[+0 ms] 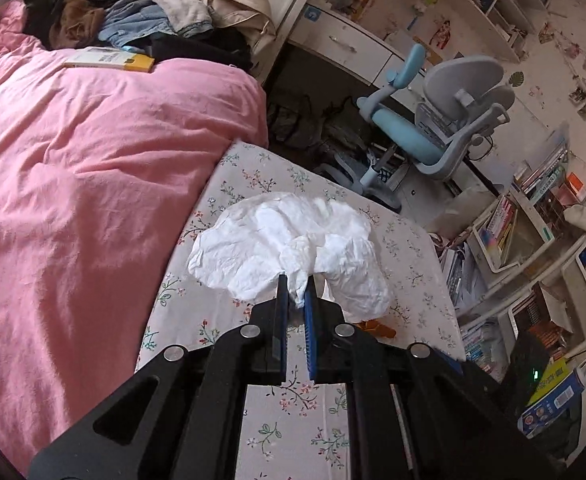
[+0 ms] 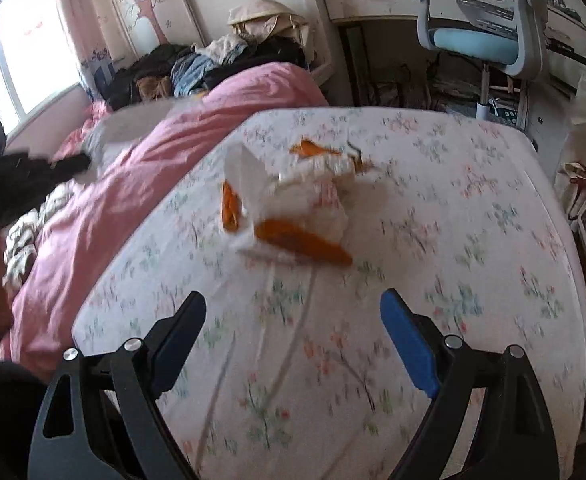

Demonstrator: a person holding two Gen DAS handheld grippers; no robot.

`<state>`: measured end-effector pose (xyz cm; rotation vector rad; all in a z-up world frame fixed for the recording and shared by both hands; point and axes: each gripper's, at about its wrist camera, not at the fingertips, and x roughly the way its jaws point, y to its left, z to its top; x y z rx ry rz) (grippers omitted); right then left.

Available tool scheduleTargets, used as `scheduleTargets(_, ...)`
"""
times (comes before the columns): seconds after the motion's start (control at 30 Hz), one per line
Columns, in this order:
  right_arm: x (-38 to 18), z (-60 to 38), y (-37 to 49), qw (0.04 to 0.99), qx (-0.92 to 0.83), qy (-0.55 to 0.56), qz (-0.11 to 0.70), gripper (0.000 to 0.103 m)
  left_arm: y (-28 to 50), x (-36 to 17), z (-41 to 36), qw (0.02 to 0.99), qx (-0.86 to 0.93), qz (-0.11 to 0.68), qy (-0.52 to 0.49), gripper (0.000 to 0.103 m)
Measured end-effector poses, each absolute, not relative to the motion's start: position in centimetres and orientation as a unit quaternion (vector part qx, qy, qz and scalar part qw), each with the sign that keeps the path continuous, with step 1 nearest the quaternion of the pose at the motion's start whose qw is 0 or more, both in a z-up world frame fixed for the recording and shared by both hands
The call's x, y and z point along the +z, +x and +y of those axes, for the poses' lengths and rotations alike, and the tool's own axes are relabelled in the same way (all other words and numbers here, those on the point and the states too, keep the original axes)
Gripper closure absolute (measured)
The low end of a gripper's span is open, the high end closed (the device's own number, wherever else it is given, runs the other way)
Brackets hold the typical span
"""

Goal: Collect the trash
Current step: 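Lift the white plastic bag with the left gripper while the right gripper grasps a white tissue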

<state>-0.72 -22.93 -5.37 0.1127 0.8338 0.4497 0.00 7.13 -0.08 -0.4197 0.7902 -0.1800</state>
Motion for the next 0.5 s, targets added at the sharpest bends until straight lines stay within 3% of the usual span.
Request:
scheduleTargets(0.17, -4.6, -20.0, 1.6, 0.901, 0.224, 0.017, 0.372, 0.018, -0.6, 0.4, 7.6, 0.900, -0.073, 0.375, -0.210, 0.096)
scheduleTargets(0.43, -6.2, -14.2, 6.9, 0.888, 0.231, -0.047, 0.394, 0.029, -0.6, 1.2, 8.8, 0.904, -0.063, 0.358, -0.226, 0.096)
scheduleTargets(0.47, -6.5, -13.8, 7.4, 0.887, 0.227, -0.052, 0.399, 0.033, -0.6, 1.3, 8.7, 0.905, -0.063, 0.357, -0.223, 0.096)
scheduleTargets(0.5, -7.0, -13.3, 8.3, 0.881, 0.225, -0.061, 0.412, 0.046, -0.6, 1.3, 8.7, 0.905, -0.062, 0.357, -0.220, 0.096)
